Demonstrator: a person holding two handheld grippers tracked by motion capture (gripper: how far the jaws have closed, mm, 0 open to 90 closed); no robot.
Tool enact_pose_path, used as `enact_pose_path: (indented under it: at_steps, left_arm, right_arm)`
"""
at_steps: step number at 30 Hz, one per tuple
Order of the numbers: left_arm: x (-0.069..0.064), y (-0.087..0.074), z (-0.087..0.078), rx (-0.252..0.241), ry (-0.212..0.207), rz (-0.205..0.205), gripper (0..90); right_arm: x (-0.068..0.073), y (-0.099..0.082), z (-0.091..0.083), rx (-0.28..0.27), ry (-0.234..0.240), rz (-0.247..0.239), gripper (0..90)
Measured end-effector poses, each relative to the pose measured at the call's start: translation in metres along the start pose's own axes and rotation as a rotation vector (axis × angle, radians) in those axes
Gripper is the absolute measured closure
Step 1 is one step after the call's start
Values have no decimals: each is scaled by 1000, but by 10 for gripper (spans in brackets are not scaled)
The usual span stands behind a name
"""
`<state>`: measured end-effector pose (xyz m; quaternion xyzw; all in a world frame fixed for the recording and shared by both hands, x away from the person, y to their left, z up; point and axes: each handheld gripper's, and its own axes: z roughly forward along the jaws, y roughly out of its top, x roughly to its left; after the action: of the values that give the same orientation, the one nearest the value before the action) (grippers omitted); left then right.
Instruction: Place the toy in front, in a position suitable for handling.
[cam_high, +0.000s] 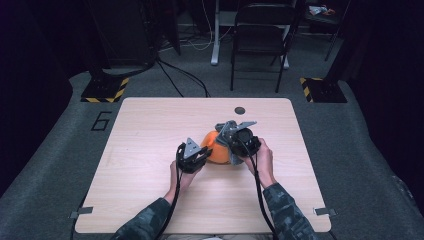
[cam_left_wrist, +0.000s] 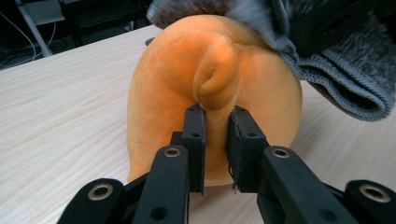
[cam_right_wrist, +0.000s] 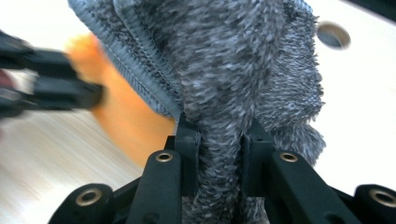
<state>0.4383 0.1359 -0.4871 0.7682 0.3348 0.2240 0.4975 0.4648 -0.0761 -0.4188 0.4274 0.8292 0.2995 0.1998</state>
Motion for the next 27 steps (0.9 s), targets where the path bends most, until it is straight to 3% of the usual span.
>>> enact_pose_path:
  at_steps: [3,13,17,21,27]
  left_arm:
    - [1,0,0,1,-1,-2,781]
    - [2,-1,1,-5,0,-11,781]
    - [3,-1,0,0,-3,-11,779]
    - [4,-1,-1,-4,4,-14,777]
    - [5,-1,-1,-2,5,-14,775]
  right_arm:
    - [-12,-6,8,37,18,42,728]
    - [-38,-27,36,158,-17,129,728]
    - [-41,-34,47,204,-24,130,728]
    - [-41,-27,36,181,-42,128,730]
    - [-29,-6,2,65,-35,82,730]
